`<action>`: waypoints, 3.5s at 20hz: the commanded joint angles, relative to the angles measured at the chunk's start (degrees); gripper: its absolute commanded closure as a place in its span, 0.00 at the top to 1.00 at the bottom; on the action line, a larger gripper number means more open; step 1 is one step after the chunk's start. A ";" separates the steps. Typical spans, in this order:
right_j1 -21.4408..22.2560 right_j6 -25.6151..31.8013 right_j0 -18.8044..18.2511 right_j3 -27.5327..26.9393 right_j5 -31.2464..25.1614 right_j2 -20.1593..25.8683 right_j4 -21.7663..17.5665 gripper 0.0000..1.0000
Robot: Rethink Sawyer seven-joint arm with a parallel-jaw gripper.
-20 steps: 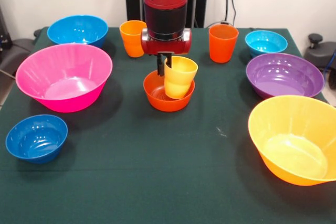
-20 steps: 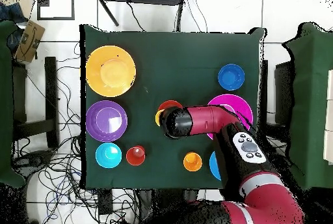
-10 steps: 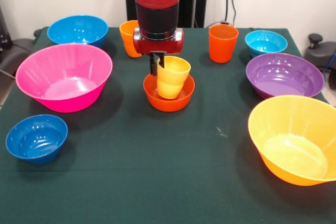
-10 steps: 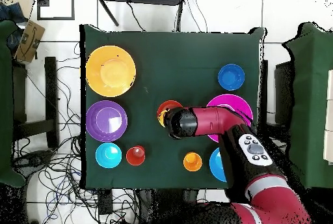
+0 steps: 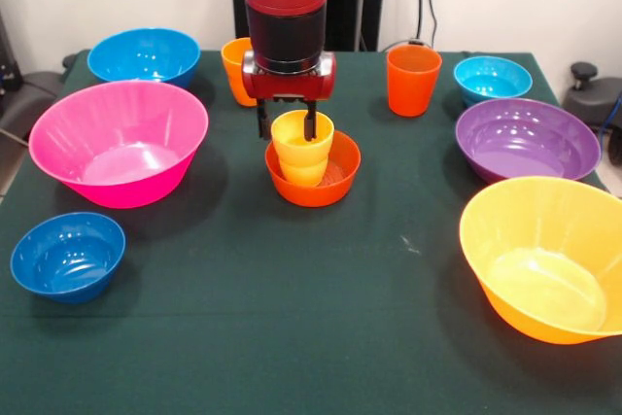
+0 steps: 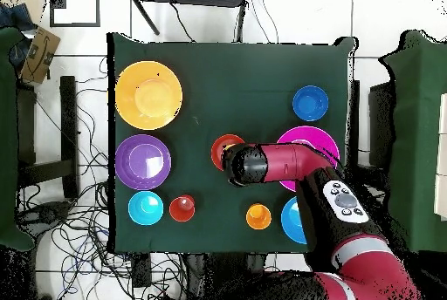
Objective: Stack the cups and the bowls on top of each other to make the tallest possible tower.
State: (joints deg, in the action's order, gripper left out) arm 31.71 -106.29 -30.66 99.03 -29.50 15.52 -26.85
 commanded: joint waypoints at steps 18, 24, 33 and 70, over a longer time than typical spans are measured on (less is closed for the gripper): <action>4.60 11.60 -3.58 4.51 -8.36 10.67 -0.94 1.00; 7.85 9.79 -3.17 4.96 -7.55 11.37 -2.39 1.00; 10.29 8.01 -2.95 6.95 -5.88 11.31 -3.39 1.00; 8.84 3.12 -1.11 7.50 -3.34 11.22 -2.03 1.00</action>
State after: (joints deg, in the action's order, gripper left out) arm 42.15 -106.29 -32.64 104.01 -32.88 23.96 -26.88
